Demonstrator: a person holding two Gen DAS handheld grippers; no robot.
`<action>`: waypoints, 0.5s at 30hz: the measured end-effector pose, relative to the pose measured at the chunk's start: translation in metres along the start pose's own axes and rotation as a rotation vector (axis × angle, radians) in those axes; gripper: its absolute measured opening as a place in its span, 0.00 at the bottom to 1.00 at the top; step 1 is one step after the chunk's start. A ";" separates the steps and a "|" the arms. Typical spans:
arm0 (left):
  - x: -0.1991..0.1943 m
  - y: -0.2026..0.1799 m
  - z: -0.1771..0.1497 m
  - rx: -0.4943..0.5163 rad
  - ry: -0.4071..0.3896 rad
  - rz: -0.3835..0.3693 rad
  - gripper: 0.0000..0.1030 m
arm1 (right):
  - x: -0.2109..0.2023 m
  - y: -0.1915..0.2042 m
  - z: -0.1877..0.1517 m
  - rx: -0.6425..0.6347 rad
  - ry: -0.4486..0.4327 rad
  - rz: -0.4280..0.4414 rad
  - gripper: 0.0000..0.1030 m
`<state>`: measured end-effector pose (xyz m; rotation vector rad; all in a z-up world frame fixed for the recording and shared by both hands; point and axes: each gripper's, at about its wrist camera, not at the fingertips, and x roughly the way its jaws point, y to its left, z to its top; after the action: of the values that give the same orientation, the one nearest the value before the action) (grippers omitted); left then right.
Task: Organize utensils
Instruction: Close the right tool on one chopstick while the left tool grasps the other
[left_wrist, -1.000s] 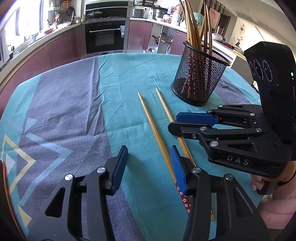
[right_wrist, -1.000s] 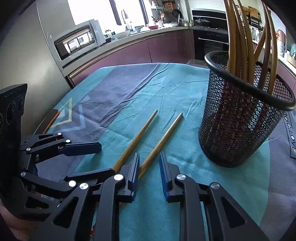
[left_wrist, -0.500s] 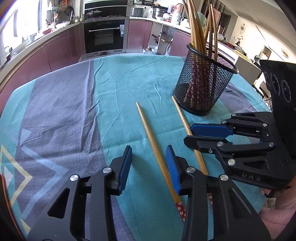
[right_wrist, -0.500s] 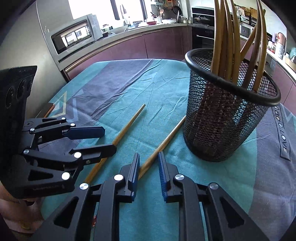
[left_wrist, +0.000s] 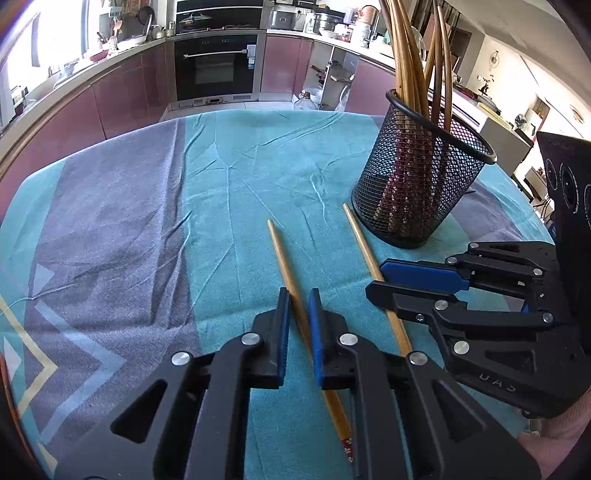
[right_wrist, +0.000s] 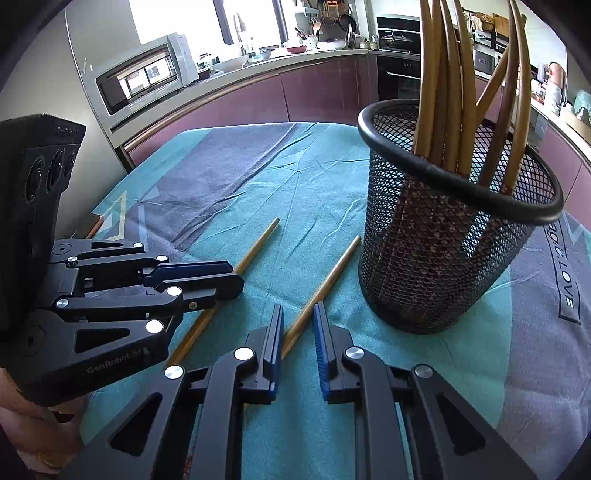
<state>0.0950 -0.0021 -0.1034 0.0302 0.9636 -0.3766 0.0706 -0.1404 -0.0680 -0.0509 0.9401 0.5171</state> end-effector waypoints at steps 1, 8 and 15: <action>0.001 0.000 0.000 -0.003 0.001 -0.001 0.11 | 0.000 -0.001 0.000 0.000 0.001 -0.001 0.13; 0.003 0.002 0.002 -0.020 0.003 -0.002 0.11 | 0.003 -0.003 0.002 0.016 -0.004 -0.011 0.15; 0.002 -0.003 0.003 -0.042 -0.001 0.006 0.10 | 0.002 -0.006 0.001 0.039 -0.013 0.012 0.07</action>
<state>0.0976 -0.0058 -0.1029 -0.0056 0.9699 -0.3509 0.0750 -0.1447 -0.0701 -0.0065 0.9378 0.5089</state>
